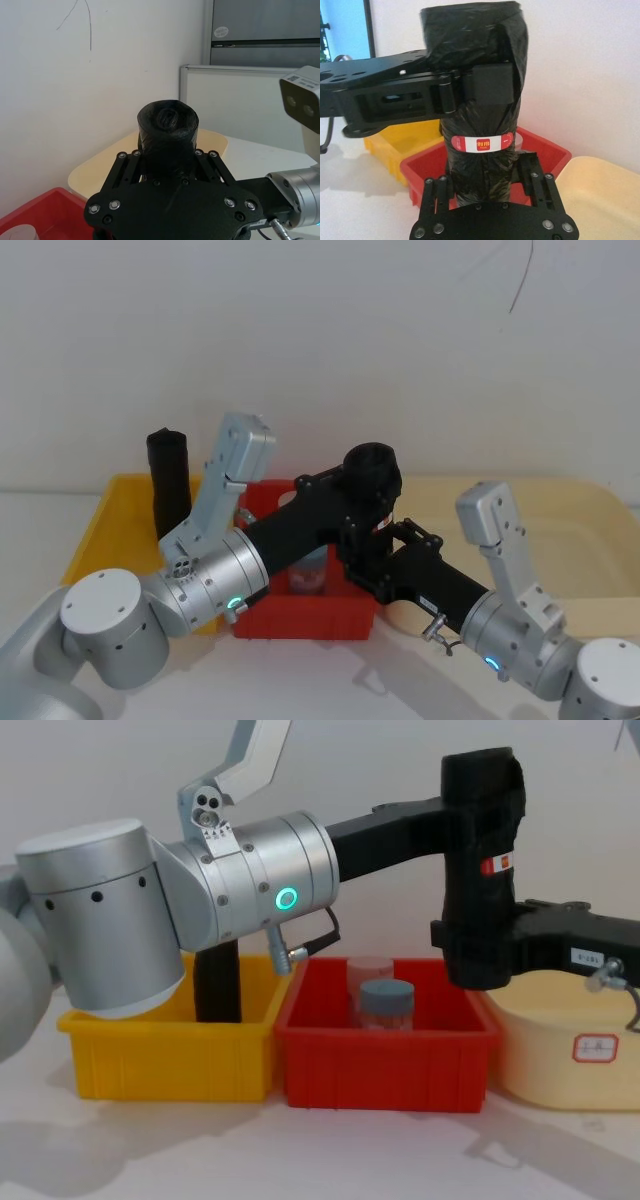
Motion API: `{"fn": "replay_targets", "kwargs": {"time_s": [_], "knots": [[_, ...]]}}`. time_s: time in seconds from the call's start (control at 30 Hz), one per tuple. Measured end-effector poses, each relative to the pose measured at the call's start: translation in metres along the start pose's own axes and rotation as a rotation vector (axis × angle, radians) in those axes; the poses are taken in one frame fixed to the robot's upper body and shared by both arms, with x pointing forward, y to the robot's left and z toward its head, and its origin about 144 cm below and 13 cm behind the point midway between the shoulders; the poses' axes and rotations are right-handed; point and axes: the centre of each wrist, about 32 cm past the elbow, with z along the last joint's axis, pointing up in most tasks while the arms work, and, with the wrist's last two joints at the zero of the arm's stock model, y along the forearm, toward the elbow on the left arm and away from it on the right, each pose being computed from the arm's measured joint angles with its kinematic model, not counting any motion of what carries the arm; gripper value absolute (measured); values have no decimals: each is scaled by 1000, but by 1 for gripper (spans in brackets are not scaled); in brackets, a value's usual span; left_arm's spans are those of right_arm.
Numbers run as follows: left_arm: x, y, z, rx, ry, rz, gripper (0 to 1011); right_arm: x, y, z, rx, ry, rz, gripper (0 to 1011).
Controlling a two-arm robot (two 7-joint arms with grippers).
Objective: Pick up the garbage bag with the one hand and transfer it to the other hand.
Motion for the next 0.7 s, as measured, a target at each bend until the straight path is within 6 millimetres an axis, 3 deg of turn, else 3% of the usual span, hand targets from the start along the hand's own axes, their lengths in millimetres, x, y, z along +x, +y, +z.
{"fn": "replay_targets", "kwargs": {"time_s": [0.27, 0.47, 0.7], "knots": [[0, 0, 0, 0, 0, 0, 381, 2, 5, 0, 7, 13, -19, 538], [0, 0, 0, 0, 0, 0, 415, 4, 5, 1, 8, 19, -30, 529], [0, 0, 0, 0, 0, 0, 658, 6, 5, 4, 8, 24, -40, 529]]}}
